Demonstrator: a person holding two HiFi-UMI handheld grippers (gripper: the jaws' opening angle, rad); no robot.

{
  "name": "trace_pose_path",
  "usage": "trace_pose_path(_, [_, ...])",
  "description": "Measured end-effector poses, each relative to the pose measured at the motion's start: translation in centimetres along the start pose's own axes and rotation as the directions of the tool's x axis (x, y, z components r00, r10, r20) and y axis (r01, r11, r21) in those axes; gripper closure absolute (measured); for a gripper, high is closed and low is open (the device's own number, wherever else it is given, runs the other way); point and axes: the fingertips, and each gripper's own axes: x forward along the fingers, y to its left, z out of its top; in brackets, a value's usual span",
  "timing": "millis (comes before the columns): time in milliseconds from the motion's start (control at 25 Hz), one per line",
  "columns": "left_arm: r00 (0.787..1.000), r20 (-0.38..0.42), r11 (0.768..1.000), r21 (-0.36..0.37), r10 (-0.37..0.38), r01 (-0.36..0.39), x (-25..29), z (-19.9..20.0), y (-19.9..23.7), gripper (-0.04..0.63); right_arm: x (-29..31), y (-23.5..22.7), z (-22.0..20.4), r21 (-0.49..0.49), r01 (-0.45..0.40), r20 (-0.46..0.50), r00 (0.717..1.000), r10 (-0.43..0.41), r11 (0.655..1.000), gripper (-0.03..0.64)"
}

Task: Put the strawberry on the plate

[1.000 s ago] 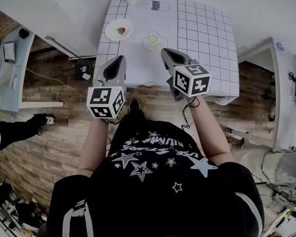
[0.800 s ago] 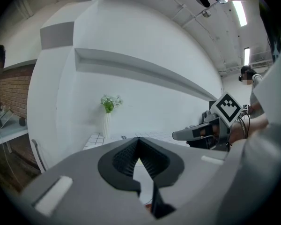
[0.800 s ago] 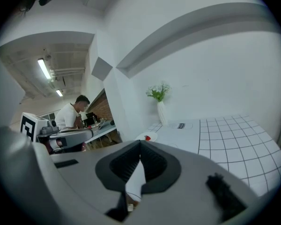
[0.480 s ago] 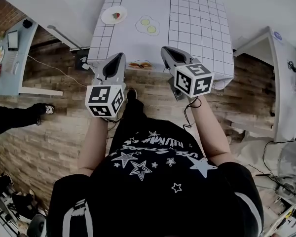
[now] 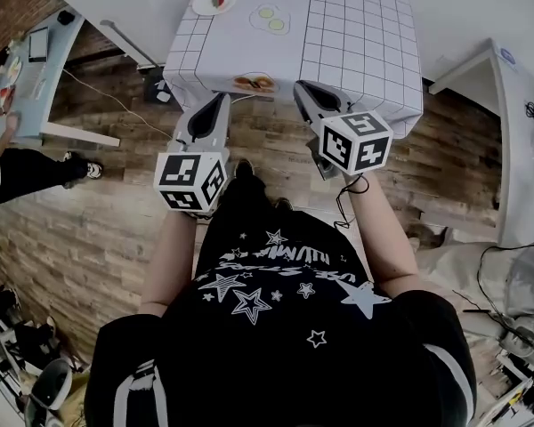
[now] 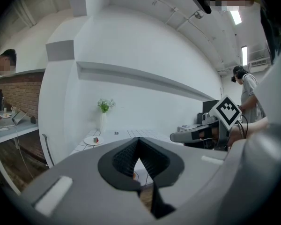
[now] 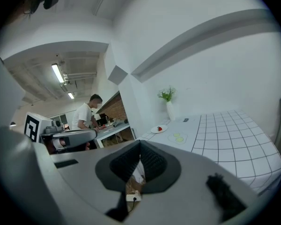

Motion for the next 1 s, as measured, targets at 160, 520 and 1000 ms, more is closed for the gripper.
trace_pose_path(160, [1.0, -0.003, 1.0, 0.009, -0.008, 0.008, -2.2, 0.7, -0.6, 0.586, -1.0, 2.1, 0.7, -0.011, -0.006, 0.01, 1.0, 0.006, 1.0, 0.603])
trace_pose_path(520, [0.999, -0.011, 0.999, -0.014, -0.035, 0.035, -4.5, 0.2, 0.1, 0.586, -1.2, 4.4, 0.0, -0.006, 0.018, -0.001, 1.0, -0.018, 1.0, 0.603])
trace_pose_path(1000, [0.996, 0.004, 0.996, -0.042, -0.084, 0.084, -14.2, 0.6, 0.7, 0.586, -5.3, 13.4, -0.1, -0.056, 0.09, -0.018, 0.996, -0.092, 0.994, 0.603])
